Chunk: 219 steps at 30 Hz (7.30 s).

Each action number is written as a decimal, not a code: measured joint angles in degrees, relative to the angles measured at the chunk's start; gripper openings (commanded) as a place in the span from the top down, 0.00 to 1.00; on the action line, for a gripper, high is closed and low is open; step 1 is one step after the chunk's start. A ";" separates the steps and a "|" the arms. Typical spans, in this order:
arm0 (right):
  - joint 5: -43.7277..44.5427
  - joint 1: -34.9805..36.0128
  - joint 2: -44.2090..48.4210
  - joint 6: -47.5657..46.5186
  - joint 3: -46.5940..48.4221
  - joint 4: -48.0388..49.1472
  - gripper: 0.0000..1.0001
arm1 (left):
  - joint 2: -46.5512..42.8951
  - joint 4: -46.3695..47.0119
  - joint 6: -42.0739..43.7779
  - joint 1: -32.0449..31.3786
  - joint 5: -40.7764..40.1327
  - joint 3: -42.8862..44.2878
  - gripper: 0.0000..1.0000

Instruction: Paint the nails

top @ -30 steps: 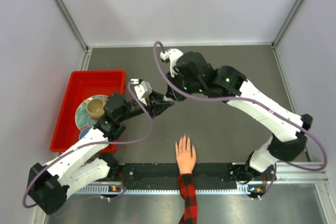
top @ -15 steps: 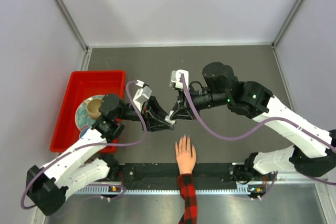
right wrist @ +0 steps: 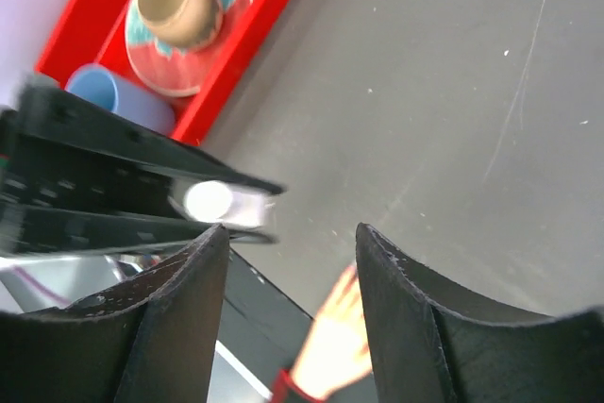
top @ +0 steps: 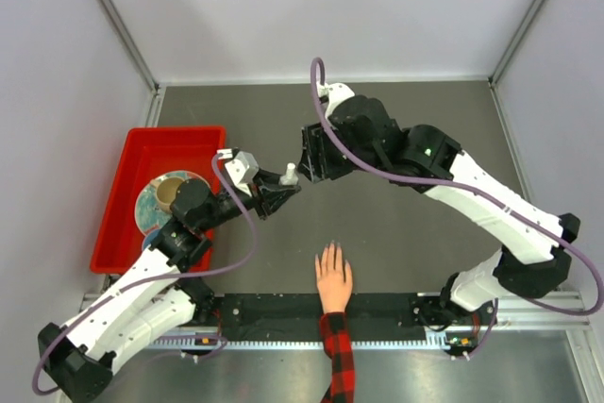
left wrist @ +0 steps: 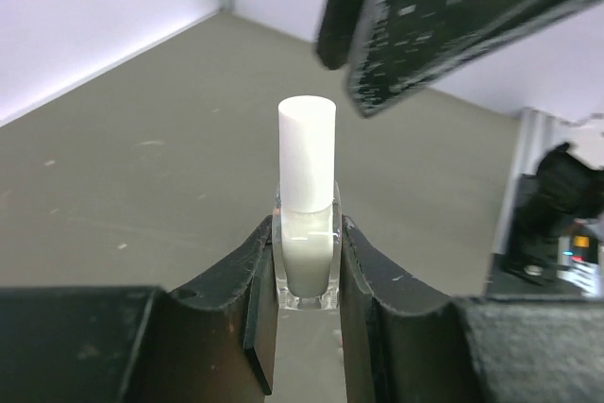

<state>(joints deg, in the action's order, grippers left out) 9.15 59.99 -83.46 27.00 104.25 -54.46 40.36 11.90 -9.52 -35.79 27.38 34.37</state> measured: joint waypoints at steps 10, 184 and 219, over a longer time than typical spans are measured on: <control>3.19 1.62 -7.02 6.91 6.03 -0.63 0.53 | 1.77 -2.21 5.33 -0.37 -8.48 0.02 1.00; -34.40 7.43 7.41 -28.39 -6.38 8.52 1.00 | -0.57 6.19 -17.62 -1.64 36.70 5.07 1.00; 7.21 7.61 -5.25 -0.33 4.63 2.29 0.91 | 3.98 -20.06 8.00 -1.44 -1.81 12.59 1.00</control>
<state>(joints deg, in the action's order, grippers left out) 16.36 67.59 -88.71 26.68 108.88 -52.16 44.34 -8.16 -1.52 -37.23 25.56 46.96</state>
